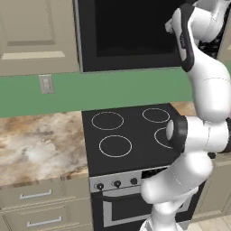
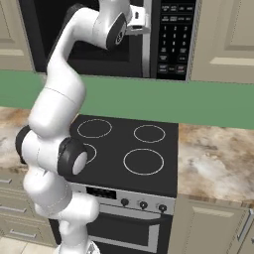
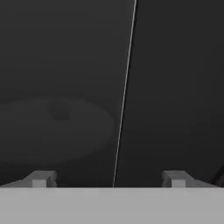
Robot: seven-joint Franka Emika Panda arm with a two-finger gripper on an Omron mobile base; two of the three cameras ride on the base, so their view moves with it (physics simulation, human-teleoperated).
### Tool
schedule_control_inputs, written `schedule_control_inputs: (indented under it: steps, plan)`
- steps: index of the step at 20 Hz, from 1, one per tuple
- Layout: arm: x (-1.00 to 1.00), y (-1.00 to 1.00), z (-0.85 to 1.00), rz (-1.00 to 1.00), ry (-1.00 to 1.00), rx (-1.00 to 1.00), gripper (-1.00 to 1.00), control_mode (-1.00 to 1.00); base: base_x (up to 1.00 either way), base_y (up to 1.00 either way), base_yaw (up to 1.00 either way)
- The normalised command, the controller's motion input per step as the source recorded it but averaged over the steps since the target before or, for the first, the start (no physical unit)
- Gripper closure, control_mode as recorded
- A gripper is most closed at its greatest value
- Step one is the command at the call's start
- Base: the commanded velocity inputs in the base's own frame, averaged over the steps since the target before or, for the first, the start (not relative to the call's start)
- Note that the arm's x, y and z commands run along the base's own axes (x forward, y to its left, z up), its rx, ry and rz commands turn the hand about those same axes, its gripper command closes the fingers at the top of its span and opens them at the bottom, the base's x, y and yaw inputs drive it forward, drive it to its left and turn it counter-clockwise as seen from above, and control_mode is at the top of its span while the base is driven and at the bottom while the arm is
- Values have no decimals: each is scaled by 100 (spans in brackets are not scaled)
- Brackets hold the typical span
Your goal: Close the microwave door.
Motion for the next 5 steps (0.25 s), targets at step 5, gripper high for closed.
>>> schedule_control_inputs:
  steps: [5]
  plan:
    - [-47,44,-21,8,-16,0,-100,-100,0,0,0]
